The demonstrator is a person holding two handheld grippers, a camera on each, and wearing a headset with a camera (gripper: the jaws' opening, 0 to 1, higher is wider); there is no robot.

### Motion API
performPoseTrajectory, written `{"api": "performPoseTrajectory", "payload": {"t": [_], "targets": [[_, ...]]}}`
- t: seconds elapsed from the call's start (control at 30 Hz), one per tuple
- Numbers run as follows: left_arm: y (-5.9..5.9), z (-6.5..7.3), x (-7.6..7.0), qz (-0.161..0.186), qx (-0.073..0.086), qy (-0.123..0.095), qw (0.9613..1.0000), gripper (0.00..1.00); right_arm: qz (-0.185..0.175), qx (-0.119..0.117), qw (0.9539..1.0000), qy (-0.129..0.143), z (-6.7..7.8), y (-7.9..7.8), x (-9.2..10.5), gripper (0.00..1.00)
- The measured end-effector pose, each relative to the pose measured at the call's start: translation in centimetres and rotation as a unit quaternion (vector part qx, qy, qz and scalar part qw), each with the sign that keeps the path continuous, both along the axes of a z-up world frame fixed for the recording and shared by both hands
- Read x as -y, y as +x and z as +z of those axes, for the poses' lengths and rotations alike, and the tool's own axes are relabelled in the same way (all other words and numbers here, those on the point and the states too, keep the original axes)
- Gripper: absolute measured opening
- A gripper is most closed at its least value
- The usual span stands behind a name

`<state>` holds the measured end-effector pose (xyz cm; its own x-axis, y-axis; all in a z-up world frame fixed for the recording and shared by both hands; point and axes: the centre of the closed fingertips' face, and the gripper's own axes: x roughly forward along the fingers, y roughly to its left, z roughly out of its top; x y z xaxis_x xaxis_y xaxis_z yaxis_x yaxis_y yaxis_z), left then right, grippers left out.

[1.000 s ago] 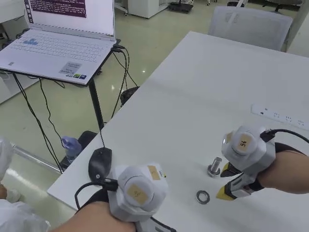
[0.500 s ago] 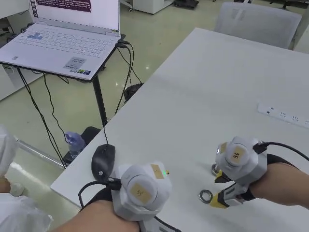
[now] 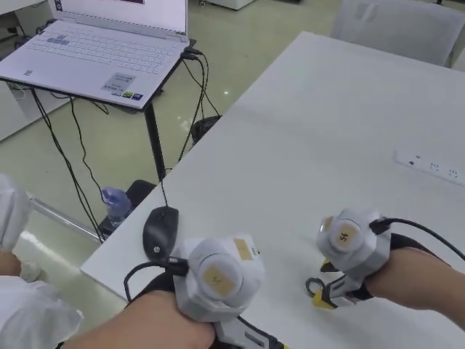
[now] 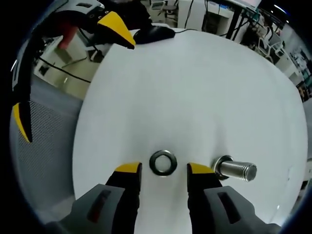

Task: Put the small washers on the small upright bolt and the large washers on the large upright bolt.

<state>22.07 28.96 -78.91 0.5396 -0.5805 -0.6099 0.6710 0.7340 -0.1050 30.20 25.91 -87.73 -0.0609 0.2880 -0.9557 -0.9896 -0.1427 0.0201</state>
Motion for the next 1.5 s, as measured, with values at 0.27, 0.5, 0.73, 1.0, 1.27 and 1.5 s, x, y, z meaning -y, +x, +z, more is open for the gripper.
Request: {"api": "performPoseTrajectory", "payload": {"t": [0.27,0.5,0.73,1.0,1.27,1.5], "targets": [[-0.02,-0.09,-0.05,-0.002,-0.002,0.000,1.0000,0.99,-0.006,0.008,0.9999,-0.005,-0.18,0.21,-0.33,0.38],[-0.02,0.00,-0.16,-0.002,-0.003,-0.001,1.0000,0.96,0.003,0.013,0.9999,-0.009,-0.18,0.10,-0.23,0.36],[-0.22,0.11,-0.24,-0.002,-0.003,0.000,1.0000,0.93,0.006,0.017,0.9997,-0.013,-0.16,-0.17,-0.15,0.25],[-0.64,-0.01,-0.29,-0.005,-0.006,0.003,1.0000,0.90,-0.010,0.018,0.9991,-0.038,-0.09,-0.08,-0.18,0.22],[-0.71,0.14,-0.49,-0.009,-0.007,0.009,0.9999,0.88,-0.004,0.013,0.9993,-0.036,-0.02,-0.05,-0.13,0.21],[-0.78,0.10,-0.58,-0.008,-0.010,0.010,0.9999,0.87,-0.003,0.010,0.9994,-0.032,0.05,0.00,-0.06,0.21]]}}
